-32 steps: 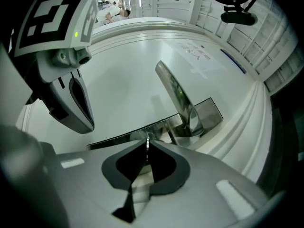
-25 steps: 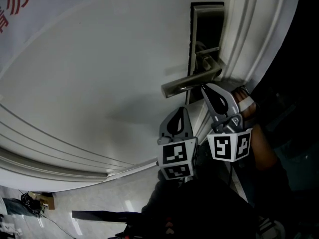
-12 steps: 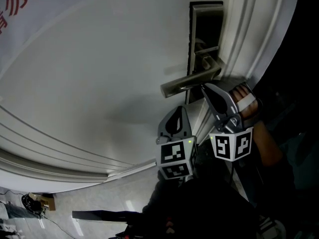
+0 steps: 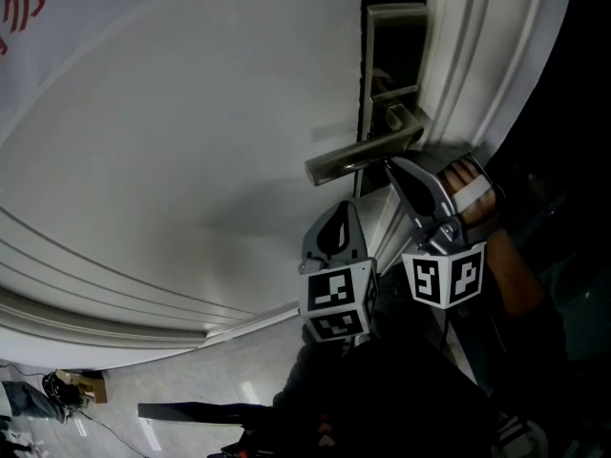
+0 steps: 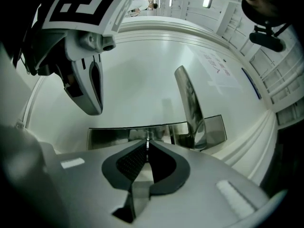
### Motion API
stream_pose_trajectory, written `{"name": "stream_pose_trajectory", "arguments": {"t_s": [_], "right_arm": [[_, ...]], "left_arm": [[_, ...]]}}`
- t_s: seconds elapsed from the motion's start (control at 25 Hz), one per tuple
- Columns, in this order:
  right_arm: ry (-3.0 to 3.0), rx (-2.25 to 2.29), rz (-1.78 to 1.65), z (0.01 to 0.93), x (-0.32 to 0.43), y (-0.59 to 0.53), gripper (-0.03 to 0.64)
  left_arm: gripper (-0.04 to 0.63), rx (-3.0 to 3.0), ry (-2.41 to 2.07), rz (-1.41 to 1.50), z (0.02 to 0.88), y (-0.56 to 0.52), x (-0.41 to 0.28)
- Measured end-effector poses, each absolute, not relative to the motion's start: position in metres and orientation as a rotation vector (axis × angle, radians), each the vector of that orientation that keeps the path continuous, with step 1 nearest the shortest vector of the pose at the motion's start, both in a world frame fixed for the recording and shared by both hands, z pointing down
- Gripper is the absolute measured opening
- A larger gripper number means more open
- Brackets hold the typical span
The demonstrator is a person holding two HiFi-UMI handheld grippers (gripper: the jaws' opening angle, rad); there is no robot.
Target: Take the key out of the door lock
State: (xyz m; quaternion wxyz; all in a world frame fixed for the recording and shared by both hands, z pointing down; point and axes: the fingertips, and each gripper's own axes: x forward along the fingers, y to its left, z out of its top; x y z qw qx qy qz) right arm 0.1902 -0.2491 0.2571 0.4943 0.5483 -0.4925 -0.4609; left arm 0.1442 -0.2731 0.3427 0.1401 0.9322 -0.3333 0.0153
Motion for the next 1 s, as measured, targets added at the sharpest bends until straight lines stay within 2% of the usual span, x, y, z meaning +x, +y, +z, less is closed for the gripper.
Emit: {"name": "stream_pose_trajectory", "arguments": {"t_s": [1.0], "right_arm": [[-1.13, 1.258, -1.134, 0.2584, 0.1909, -0.2487, 0.012]], "left_arm": [[0.0, 2.71, -0.955, 0.016, 0.3388, -0.2757, 0.1412]]}}
